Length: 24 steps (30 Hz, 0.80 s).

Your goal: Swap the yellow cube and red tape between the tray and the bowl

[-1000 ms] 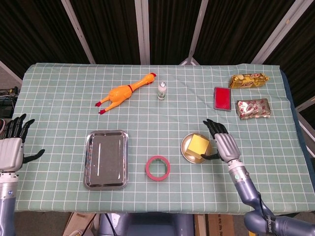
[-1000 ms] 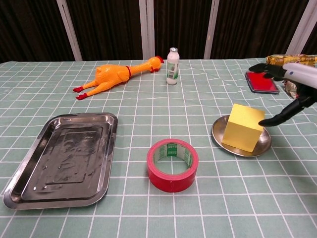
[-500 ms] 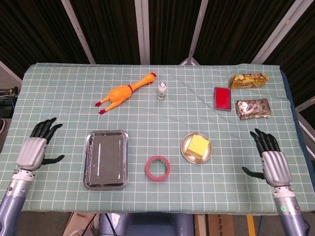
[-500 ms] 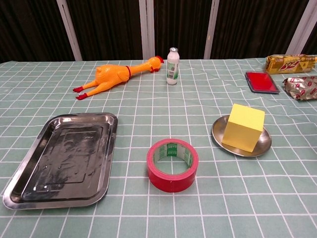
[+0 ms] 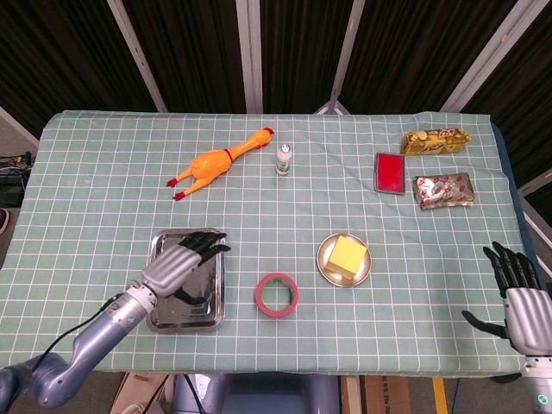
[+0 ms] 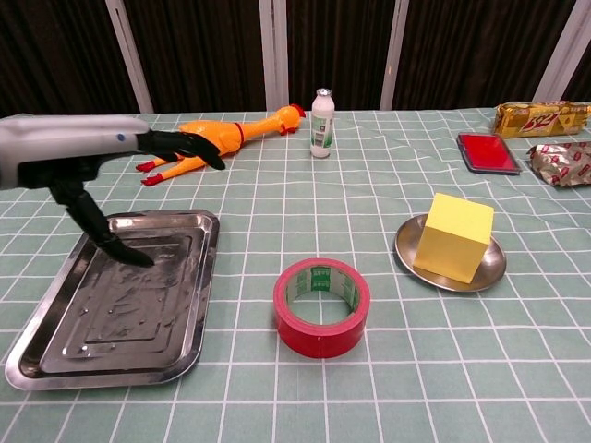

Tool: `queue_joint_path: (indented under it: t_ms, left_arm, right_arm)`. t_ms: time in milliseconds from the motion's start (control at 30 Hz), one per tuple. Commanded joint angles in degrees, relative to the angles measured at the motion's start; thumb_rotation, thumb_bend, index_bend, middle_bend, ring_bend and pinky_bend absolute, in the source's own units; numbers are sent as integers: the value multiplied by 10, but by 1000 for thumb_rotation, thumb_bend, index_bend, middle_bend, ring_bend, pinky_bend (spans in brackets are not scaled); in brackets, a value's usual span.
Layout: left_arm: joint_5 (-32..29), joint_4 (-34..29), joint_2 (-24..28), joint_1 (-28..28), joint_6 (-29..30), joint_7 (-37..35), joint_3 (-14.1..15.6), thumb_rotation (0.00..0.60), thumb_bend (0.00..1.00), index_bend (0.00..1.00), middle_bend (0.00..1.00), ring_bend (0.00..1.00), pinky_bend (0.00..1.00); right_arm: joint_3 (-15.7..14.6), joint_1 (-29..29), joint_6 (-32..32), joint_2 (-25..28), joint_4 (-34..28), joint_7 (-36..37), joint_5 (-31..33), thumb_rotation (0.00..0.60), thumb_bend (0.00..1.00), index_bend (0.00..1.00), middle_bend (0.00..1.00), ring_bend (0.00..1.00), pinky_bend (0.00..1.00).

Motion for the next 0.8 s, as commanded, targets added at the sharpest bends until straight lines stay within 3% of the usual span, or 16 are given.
queue_joint_path:
  t_ms: [33,233,467,800]
  left_arm:
    - [-65,-2,-53,-56,-39,65,-9,600,32,148,0,0,0]
    - [-83,49,-123,-102,-65,69,-15,600,3,147,0,0,0]
    - [-7,113,-154,-148,-101,43,-9,600,0,147,0,0,0]
    - [85,188,-193,-164,-87,-54,18,600,0,147,0,0,0]
  right_arm:
    - [5,-1,-5,-2,2,2,6,600,0,0,0,0,0]
    - [14,-4,-9,-10,5,-7,13,600,0,0,0,0,0]
    - [24,-6,-17,-23,0,-29,26,600,0,0,0,0,0]
    - [36,-14,-22,-28,-15,-45,42,600,0,0,0,0,0]
